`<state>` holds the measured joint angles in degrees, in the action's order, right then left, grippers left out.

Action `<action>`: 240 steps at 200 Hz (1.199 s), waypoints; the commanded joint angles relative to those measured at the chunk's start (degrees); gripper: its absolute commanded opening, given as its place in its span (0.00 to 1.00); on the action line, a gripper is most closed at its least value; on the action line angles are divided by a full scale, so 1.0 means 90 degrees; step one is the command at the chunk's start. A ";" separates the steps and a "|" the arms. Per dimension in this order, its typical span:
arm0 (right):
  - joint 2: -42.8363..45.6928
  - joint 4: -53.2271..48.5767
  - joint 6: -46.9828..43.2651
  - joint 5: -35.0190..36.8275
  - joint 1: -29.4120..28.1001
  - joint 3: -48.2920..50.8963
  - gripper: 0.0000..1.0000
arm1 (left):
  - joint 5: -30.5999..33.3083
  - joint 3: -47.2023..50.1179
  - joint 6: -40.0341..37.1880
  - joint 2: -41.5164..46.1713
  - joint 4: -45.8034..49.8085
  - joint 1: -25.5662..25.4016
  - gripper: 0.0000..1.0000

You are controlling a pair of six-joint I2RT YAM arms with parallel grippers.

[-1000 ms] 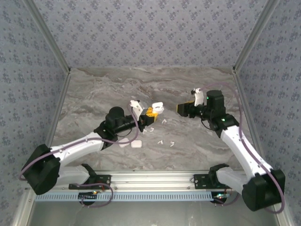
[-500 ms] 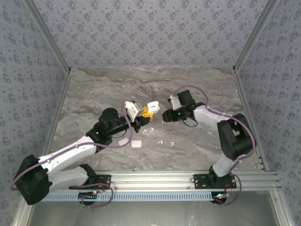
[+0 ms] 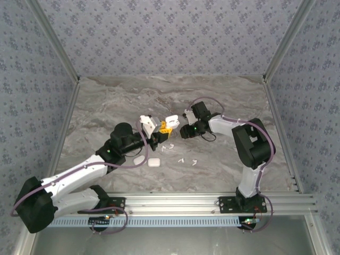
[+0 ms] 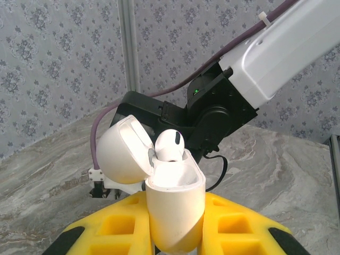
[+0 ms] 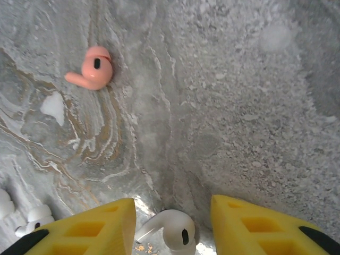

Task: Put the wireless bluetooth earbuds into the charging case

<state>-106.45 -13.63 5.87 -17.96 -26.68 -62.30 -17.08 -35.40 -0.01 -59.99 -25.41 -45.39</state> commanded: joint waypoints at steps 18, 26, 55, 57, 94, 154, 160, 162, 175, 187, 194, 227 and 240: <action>-0.0057 -0.0290 -0.0133 0.0130 -0.0055 0.0001 0.42 | 0.0026 0.0016 -0.0087 0.0176 -0.0071 0.0021 0.00; -0.0047 -0.0302 -0.0134 0.0129 -0.0069 0.0032 0.41 | 0.0026 0.0027 -0.0096 0.0181 -0.0068 0.0021 0.00; -0.0003 -0.0373 -0.0153 0.0080 -0.0067 0.0105 0.36 | 0.0042 0.0040 -0.0087 0.0210 -0.0061 0.0014 0.00; -0.0004 -0.0371 -0.0161 0.0081 -0.0069 0.0116 0.36 | 0.0042 0.0038 -0.0087 0.0215 -0.0066 0.0014 0.00; 0.0143 -0.0401 -0.0164 0.0111 -0.0091 0.0236 0.34 | 0.0086 0.0072 -0.0088 0.0239 -0.0060 0.0014 0.00; 0.0225 -0.0402 -0.0173 0.0086 -0.0110 0.0366 0.25 | 0.0130 0.0107 -0.0070 0.0276 -0.0055 0.0018 0.00; 0.0253 -0.0390 -0.0174 0.0098 -0.0103 0.0383 0.25 | 0.0130 0.0105 -0.0067 0.0278 -0.0046 0.0015 0.00; 0.0267 -0.0375 -0.0174 0.0100 -0.0102 0.0388 0.25 | 0.0130 0.0110 -0.0067 0.0278 -0.0043 0.0021 0.00; 0.0372 -0.0322 -0.0164 0.0127 -0.0110 0.0432 0.23 | 0.0130 0.0121 -0.0062 0.0287 -0.0052 0.0008 0.00; 0.0521 -0.0251 -0.0154 0.0172 -0.0110 0.0484 0.23 | 0.0131 0.0124 -0.0050 0.0281 -0.0069 0.0012 0.00; 0.0649 -0.0208 -0.0154 0.0200 -0.0108 0.0522 0.22 | 0.0124 0.0137 -0.0041 0.0278 -0.0085 0.0010 0.00; 0.1510 -0.0096 -0.0276 0.0477 -0.0100 0.0714 0.20 | 0.0077 0.0164 0.0070 0.0163 -0.0287 0.0010 0.00; 0.1968 -0.0080 -0.0379 0.0625 -0.0096 0.0821 0.21 | 0.0009 0.0164 0.0147 0.0048 -0.0410 0.0008 0.00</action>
<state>-96.18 -14.24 4.58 -15.38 -27.31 -55.96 -16.23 -34.09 0.12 -58.65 -25.52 -45.39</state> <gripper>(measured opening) 0.207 0.187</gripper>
